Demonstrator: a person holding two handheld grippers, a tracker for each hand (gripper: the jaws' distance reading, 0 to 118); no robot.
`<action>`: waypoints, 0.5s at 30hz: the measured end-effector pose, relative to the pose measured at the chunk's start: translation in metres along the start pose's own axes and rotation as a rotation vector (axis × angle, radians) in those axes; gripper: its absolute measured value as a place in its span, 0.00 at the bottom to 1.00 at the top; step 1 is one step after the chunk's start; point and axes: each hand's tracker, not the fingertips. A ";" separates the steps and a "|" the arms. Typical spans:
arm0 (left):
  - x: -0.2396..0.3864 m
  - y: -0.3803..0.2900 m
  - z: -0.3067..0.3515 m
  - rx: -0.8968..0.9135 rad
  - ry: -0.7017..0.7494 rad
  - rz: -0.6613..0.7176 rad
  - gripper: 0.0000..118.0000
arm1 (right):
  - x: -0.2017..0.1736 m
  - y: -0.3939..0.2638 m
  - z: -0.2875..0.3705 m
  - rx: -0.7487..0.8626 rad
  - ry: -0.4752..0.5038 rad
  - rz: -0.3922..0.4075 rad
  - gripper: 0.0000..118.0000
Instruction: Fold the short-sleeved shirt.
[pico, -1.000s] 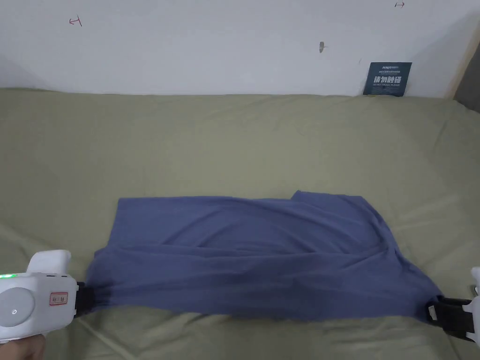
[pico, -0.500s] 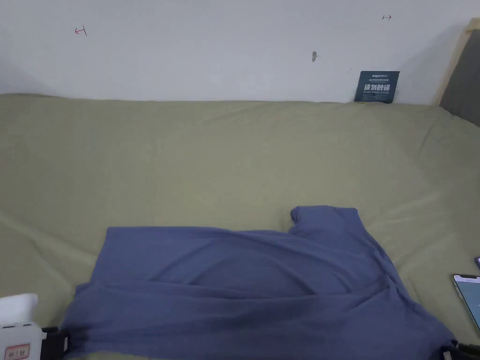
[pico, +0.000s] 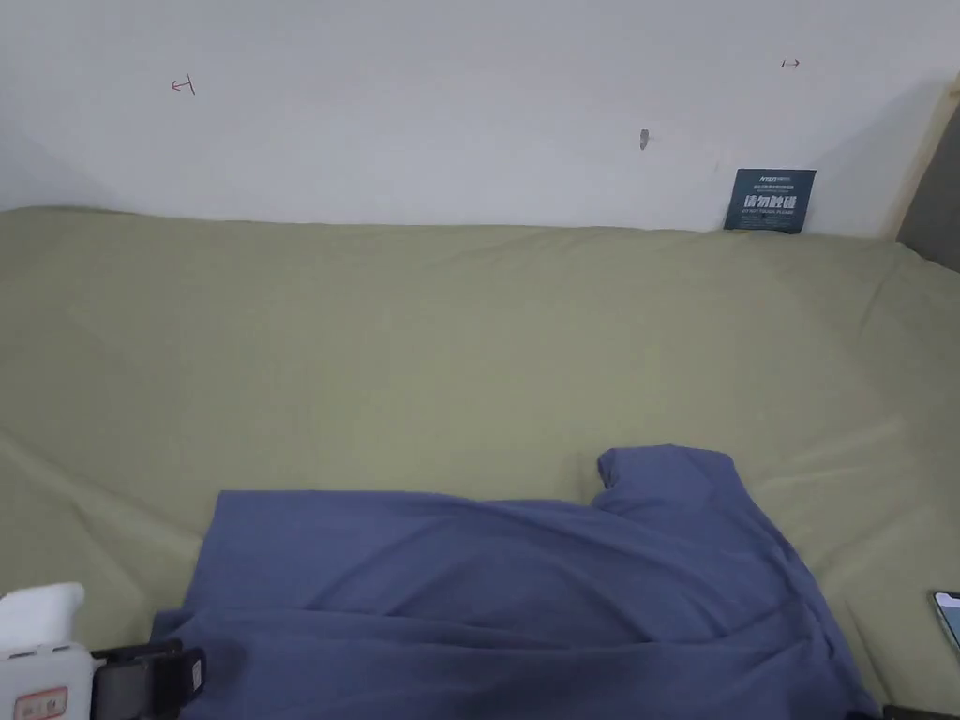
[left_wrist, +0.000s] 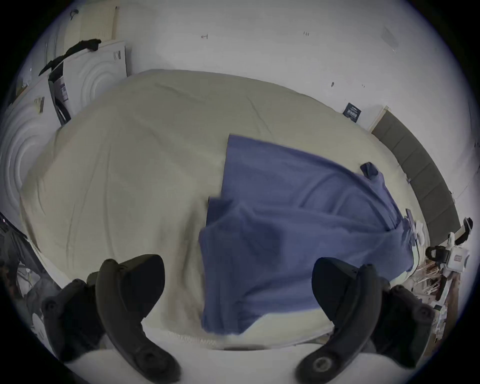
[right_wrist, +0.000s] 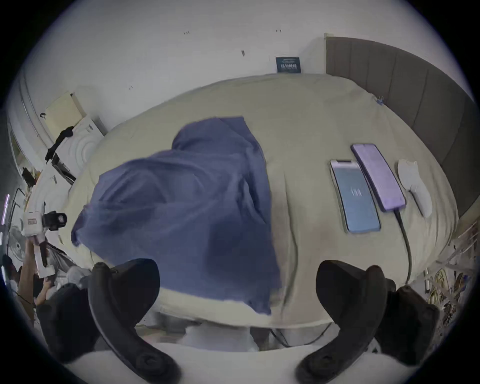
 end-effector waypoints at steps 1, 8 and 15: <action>0.008 0.011 -0.005 0.012 0.006 -0.027 0.97 | -0.003 0.011 -0.005 0.004 0.006 0.002 1.00; 0.027 0.089 -0.059 0.053 0.077 -0.095 0.00 | -0.022 0.075 -0.049 0.102 -0.057 0.029 0.01; 0.025 0.128 -0.116 0.010 0.096 -0.045 0.59 | -0.010 0.109 -0.095 0.047 -0.071 0.028 0.01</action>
